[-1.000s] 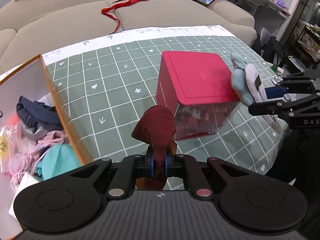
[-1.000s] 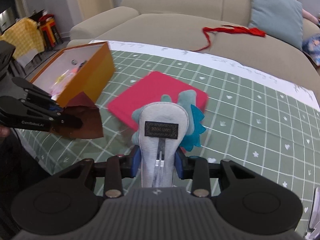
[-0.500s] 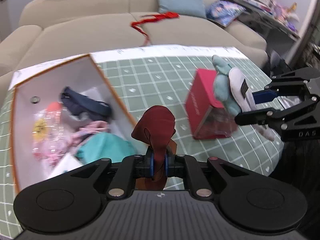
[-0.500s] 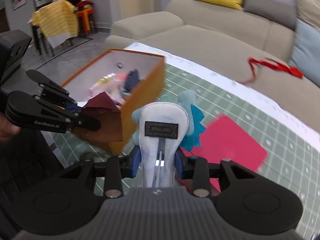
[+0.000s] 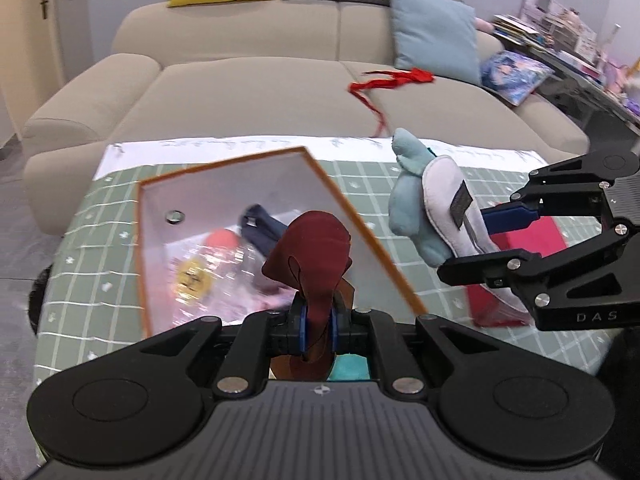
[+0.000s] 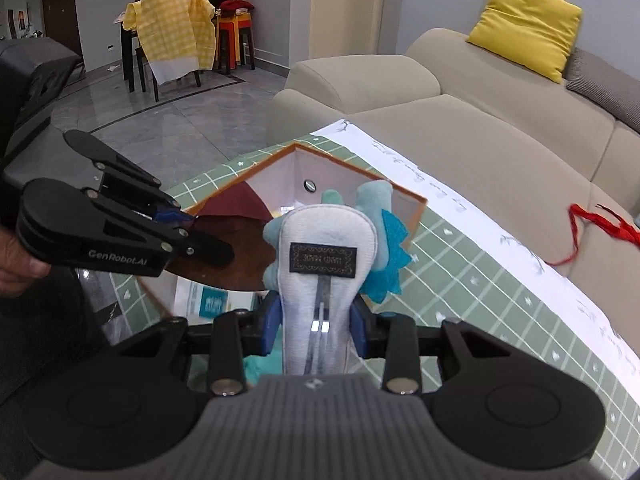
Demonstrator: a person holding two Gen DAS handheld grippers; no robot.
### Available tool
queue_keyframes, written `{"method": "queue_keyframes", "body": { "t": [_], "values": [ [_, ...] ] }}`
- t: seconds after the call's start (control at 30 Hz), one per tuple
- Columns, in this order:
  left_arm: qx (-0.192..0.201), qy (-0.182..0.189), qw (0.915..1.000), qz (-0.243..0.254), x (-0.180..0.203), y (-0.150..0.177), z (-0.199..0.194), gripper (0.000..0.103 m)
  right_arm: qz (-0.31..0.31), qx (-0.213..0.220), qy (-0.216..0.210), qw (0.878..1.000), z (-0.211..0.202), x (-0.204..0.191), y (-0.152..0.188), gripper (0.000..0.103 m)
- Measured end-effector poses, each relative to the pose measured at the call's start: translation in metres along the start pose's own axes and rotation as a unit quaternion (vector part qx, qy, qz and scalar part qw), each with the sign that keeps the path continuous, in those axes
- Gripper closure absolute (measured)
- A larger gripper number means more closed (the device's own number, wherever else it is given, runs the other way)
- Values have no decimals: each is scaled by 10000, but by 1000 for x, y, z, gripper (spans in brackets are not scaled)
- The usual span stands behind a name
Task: Organize soft objects
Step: 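Lift and carry the red cloth to the box while the right tool carries the slipper, then lower the red cloth into the box while the right tool lowers the slipper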
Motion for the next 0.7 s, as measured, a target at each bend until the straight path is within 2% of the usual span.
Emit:
{"method": "queue_keyframes", "body": {
  "t": [0.1,0.3,0.5,0.7],
  "values": [
    [-61,-144,9997,-163,-17,-5,16,91,-22,-32,-55,10000,20,6,-16,67],
    [-223,-118,9988,-420,-39,-15,51,91,-45,-161,-94,9998,62,17,-46,67],
    [-420,-358,9982,-223,-53,-33,84,91,68,-338,-51,9994,105,38,-69,67],
    [-575,-342,9975,-212,-63,-41,112,90,72,-703,77,9975,145,57,-76,67]
  ]
}}
Point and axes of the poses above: each gripper's, at about its wrist camera, not at the fingertips, and z roughly the way its jaws point, x to its right, y to its underside, the point moved 6 cm from there along z, roughly the way its jaws point, and after that the axes turned 14 degrees about -y, right-handed, at the moved point
